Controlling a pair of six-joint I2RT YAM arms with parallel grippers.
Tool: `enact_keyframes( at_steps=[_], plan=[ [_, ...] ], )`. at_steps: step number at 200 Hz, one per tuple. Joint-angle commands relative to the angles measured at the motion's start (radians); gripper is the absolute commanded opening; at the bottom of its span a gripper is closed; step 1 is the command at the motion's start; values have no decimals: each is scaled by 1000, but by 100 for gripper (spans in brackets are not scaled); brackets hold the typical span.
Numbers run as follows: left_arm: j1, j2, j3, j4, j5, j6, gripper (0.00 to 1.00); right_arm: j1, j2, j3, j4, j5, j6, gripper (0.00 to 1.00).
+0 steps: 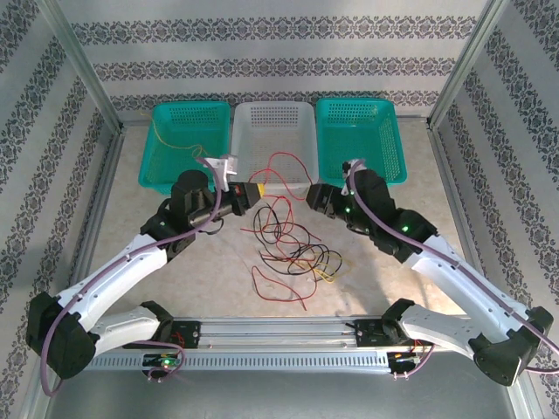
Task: Untangle the cables
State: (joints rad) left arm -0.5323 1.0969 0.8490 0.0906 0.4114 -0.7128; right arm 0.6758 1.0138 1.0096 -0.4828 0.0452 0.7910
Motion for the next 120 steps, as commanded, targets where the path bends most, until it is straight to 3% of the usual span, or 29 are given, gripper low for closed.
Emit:
enact_keyframes(
  at_steps=[1,59,102,120],
  plan=[
    [41,-26,-26,73,38,-173,0,44,-45,-56,21,-23,21,65],
    [58,-23,-21,111,36,-247,0,200,-5,-109,193,-21,31,67],
    [60,-53,-20,92,30,-218,0,240,36,-64,245,4,46,40],
    [60,-61,-33,109,35,-227,0,255,44,-47,281,-4,50,35]
  ],
)
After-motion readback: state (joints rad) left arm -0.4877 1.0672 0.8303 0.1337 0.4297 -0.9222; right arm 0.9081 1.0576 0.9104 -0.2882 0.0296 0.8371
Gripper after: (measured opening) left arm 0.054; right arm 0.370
